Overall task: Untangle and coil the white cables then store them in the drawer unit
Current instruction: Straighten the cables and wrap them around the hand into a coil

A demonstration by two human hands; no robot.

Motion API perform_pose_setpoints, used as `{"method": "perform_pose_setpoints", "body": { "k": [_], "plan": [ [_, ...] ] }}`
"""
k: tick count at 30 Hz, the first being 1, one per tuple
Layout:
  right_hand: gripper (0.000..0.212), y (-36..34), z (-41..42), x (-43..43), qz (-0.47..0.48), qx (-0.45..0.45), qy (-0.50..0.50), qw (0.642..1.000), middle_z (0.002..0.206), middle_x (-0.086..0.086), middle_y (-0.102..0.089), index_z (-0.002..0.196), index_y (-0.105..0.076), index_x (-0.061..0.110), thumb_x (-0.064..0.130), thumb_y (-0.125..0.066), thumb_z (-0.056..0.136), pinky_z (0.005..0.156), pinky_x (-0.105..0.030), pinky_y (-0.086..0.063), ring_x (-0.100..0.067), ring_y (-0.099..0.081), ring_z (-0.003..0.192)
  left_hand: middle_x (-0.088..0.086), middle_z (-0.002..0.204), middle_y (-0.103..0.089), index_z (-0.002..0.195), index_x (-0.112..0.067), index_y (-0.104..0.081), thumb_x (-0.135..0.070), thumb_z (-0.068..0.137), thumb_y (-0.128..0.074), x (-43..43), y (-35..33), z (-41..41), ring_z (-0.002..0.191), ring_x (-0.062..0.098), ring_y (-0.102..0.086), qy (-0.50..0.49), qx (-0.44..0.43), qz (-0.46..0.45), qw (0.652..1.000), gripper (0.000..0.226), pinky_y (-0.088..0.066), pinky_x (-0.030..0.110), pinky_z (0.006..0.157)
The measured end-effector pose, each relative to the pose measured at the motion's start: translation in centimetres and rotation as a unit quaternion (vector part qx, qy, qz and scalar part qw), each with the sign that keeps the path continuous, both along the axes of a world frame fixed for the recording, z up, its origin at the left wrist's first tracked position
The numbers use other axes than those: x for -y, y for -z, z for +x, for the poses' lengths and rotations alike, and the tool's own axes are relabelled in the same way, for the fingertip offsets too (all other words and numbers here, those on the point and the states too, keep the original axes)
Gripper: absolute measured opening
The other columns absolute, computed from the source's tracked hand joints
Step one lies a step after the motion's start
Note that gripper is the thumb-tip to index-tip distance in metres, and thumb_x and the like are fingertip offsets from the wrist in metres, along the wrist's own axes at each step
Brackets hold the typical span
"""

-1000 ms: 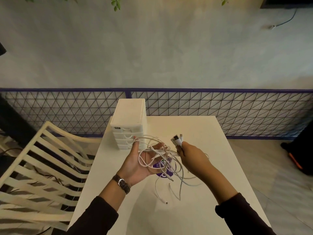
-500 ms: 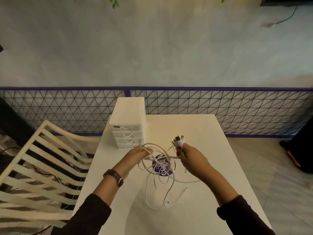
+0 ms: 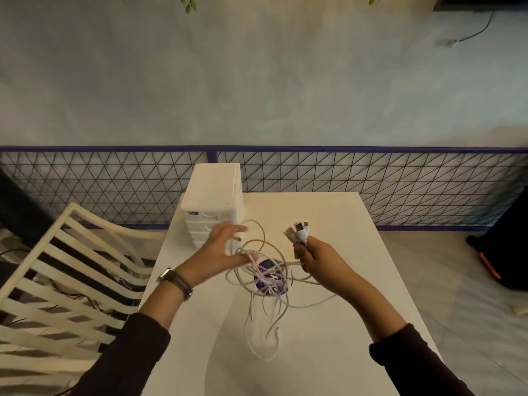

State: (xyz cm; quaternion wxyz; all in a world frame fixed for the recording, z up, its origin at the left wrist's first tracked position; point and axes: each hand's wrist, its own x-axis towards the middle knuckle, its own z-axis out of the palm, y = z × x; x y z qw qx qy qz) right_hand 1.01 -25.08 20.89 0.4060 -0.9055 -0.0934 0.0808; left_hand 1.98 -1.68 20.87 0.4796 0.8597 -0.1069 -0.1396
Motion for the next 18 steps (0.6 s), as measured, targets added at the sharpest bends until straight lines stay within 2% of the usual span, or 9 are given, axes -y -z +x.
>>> {"method": "perform_pose_setpoints", "body": {
  "k": [2, 3, 4, 6, 8, 10, 12, 15, 18],
  "plan": [
    [0.029, -0.2, 0.4, 0.8, 0.041, 0.003, 0.047, 0.998, 0.068, 0.003, -0.054, 0.073, -0.048, 0.023, 0.022, -0.038, 0.099, 0.069, -0.042, -0.047, -0.017, -0.05, 0.063, -0.005, 0.142, -0.028, 0.136, -0.025, -0.037, -0.093, 0.027, -0.055, -2.4, 1.3, 0.6, 0.127, 0.011, -0.032, -0.078, -0.049, 0.006, 0.996, 0.129, -0.028, 0.028, 0.104],
    [0.029, -0.3, 0.7, 1.1, 0.065, 0.005, 0.073, 0.995, 0.071, 0.001, -0.058, 0.073, -0.048, 0.023, 0.021, -0.037, 0.1, 0.067, -0.04, -0.045, -0.015, -0.05, 0.061, -0.002, 0.145, -0.031, 0.138, -0.023, -0.036, -0.091, 0.031, -0.059, -3.3, 2.2, 0.8, 0.13, 0.015, -0.033, -0.115, -0.105, -0.016, 0.988, 0.129, -0.028, 0.032, 0.106],
    [0.028, -0.6, 1.0, 1.3, 0.08, 0.015, 0.09, 0.993, 0.076, 0.001, -0.062, 0.075, -0.049, 0.023, 0.02, -0.036, 0.1, 0.063, -0.036, -0.044, -0.012, -0.05, 0.059, 0.001, 0.148, -0.033, 0.141, -0.021, -0.034, -0.084, 0.043, -0.063, -3.9, 3.2, 0.9, 0.132, 0.02, -0.034, -0.135, -0.163, -0.043, 0.976, 0.12, -0.029, 0.036, 0.108],
    [0.026, -1.1, 1.7, 1.4, 0.115, 0.029, 0.097, 0.988, 0.087, 0.005, -0.064, 0.085, -0.056, 0.019, 0.021, -0.035, 0.101, 0.059, -0.03, -0.044, -0.013, -0.055, 0.058, 0.01, 0.15, -0.032, 0.146, -0.013, -0.025, -0.056, 0.077, -0.065, -4.3, 5.2, 0.3, 0.129, 0.029, -0.042, -0.171, -0.262, -0.057, 0.948, 0.09, -0.034, 0.041, 0.106],
    [0.026, -1.7, 2.1, 1.2, 0.204, 0.002, 0.086, 0.975, 0.101, -0.001, -0.063, 0.092, -0.059, 0.017, 0.021, -0.035, 0.1, 0.063, -0.033, -0.047, -0.025, -0.065, 0.069, 0.013, 0.15, -0.031, 0.148, -0.011, -0.012, -0.034, 0.088, -0.061, -4.1, 7.3, -0.3, 0.118, 0.031, -0.053, -0.231, -0.305, -0.022, 0.924, 0.081, -0.041, 0.04, 0.1],
    [0.027, -1.9, 2.3, 0.9, 0.269, -0.033, 0.052, 0.961, 0.119, -0.005, -0.064, 0.085, -0.056, 0.015, 0.022, -0.034, 0.1, 0.08, -0.038, -0.048, -0.027, -0.067, 0.091, 0.013, 0.151, -0.027, 0.148, -0.011, -0.012, -0.028, 0.088, -0.062, -3.5, 7.5, -0.4, 0.119, 0.031, -0.051, -0.258, -0.274, 0.012, 0.926, 0.08, -0.042, 0.041, 0.101],
    [0.031, -1.7, 2.4, 0.6, 0.305, -0.066, 0.013, 0.95, 0.121, -0.003, -0.066, 0.084, -0.056, 0.012, 0.025, -0.034, 0.1, 0.09, -0.039, -0.045, -0.024, -0.064, 0.104, 0.009, 0.153, -0.023, 0.147, -0.013, -0.022, -0.028, 0.089, -0.061, -2.3, 6.3, 0.0, 0.132, 0.027, -0.038, -0.239, -0.192, 0.025, 0.952, 0.071, -0.035, 0.039, 0.108],
    [0.034, -1.9, 1.9, 0.1, 0.359, -0.123, -0.043, 0.924, 0.114, -0.012, -0.069, 0.085, -0.061, 0.009, 0.023, -0.034, 0.1, 0.087, -0.036, -0.047, -0.026, -0.064, 0.1, -0.008, 0.139, -0.037, 0.139, -0.022, -0.04, -0.031, 0.09, -0.057, 0.8, 1.4, -0.4, 0.125, 0.01, -0.038, -0.186, -0.046, -0.066, 0.979, 0.052, -0.032, 0.028, 0.103],
    [0.035, -2.7, 1.3, -0.6, 0.375, -0.177, -0.113, 0.903, 0.113, -0.022, -0.066, 0.091, -0.063, 0.003, 0.022, -0.034, 0.099, 0.091, -0.04, -0.048, -0.031, -0.064, 0.099, -0.008, 0.137, -0.045, 0.138, -0.025, -0.041, -0.028, 0.092, -0.053, 3.6, -3.8, -0.6, 0.118, 0.002, -0.044, -0.094, 0.012, -0.174, 0.98, 0.047, -0.037, 0.013, 0.092]
  ]
}}
